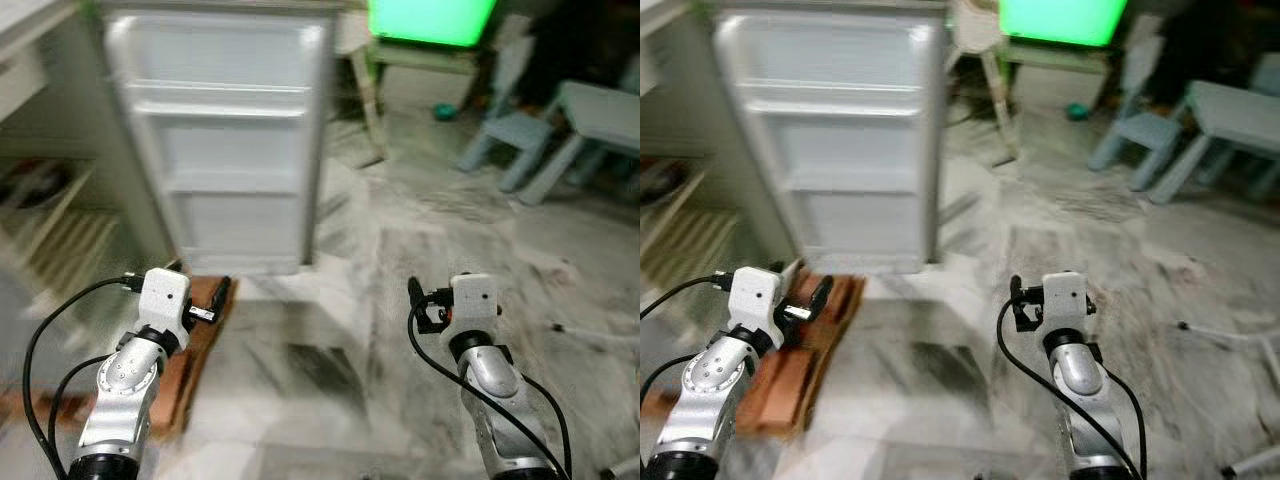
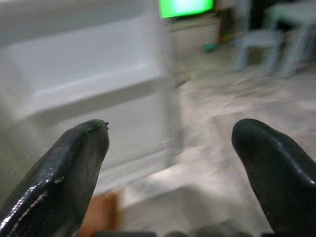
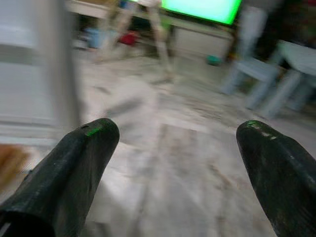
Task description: Restocking fridge
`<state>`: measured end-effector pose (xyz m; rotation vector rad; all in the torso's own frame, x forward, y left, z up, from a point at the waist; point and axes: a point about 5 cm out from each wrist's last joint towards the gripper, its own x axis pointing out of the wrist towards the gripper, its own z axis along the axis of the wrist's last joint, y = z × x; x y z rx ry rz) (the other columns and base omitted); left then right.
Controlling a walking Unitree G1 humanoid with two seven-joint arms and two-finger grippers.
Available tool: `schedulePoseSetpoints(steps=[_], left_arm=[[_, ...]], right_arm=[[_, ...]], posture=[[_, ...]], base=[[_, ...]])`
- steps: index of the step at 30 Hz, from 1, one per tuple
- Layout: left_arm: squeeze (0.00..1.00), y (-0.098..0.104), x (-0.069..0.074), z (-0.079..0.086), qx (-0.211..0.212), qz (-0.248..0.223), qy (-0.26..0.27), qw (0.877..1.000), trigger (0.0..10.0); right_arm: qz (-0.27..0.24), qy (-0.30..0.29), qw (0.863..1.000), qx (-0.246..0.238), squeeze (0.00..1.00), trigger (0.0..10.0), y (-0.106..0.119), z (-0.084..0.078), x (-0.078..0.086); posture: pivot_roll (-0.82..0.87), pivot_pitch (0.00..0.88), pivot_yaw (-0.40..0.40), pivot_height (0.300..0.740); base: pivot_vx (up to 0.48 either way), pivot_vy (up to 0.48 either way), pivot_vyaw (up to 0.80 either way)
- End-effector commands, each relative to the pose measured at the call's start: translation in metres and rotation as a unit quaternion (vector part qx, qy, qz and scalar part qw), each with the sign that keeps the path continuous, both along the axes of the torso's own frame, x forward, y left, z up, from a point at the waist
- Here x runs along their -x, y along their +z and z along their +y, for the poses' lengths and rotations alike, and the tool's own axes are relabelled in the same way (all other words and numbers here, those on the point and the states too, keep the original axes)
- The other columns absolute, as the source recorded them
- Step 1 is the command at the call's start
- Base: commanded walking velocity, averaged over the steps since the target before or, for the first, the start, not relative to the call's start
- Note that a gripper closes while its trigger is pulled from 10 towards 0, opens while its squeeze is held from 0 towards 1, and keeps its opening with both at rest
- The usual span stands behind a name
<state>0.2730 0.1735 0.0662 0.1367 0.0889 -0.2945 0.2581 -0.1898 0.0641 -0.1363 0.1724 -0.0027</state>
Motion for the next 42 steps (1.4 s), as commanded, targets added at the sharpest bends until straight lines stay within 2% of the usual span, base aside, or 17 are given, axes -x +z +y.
schedulePoseSetpoints(steps=[1,6,13,22,35,38,40,42], left_arm=[[0.0,0.004,-0.002,0.008,-0.018,-0.005,0.008,1.0,10.0],[0.0,0.008,-0.004,0.014,-0.019,-0.009,0.018,1.0,10.0],[0.0,0.002,0.003,0.02,0.0,0.001,0.034,0.999,10.0],[0.0,0.006,0.003,0.036,0.012,0.0,0.063,0.998,10.0],[0.0,0.012,0.002,0.035,0.034,-0.011,0.062,0.997,10.0],[0.0,0.011,0.004,0.035,0.046,-0.01,0.073,0.996,10.0],[0.0,0.011,0.008,0.037,0.058,-0.016,0.108,0.992,10.0],[0.0,0.011,0.009,0.038,0.062,-0.019,0.121,0.991,10.0]], right_arm=[[-0.021,0.006,1.0,-0.008,0.0,10.0,0.009,0.007,-0.006],[-0.04,0.008,0.999,-0.006,0.0,10.0,0.017,0.006,-0.009],[-0.05,0.008,0.999,-0.008,0.0,10.0,0.02,0.007,-0.008],[-0.086,0.012,0.996,-0.01,0.0,10.0,0.032,0.013,-0.008],[-0.118,0.005,0.993,-0.014,0.0,10.0,0.044,0.011,-0.009],[-0.124,0.001,0.992,-0.02,0.0,10.0,0.046,0.01,-0.008],[-0.135,-0.009,0.99,-0.04,0.0,10.0,0.05,0.008,-0.003],[-0.135,-0.014,0.99,-0.049,0.0,10.0,0.051,0.008,0.001]], posture=[[0.0,0.0,-0.034,0.74],[0.0,0.011,-0.027,0.74],[-0.01,0.021,-0.028,0.74],[-0.01,0.012,-0.019,0.74],[-0.02,0.0,-0.011,0.74],[-0.02,0.0,-0.009,0.74],[-0.02,0.0,-0.01,0.74],[-0.02,0.0,-0.01,0.74]], base=[[0.461,0.0,-0.8],[0.471,0.0,-0.8],[0.48,0.0,-0.8],[0.48,0.0,-0.8],[0.48,0.0,-0.8],[0.48,0.0,-0.8],[0.48,0.0,-0.8],[0.48,0.0,-0.8]])
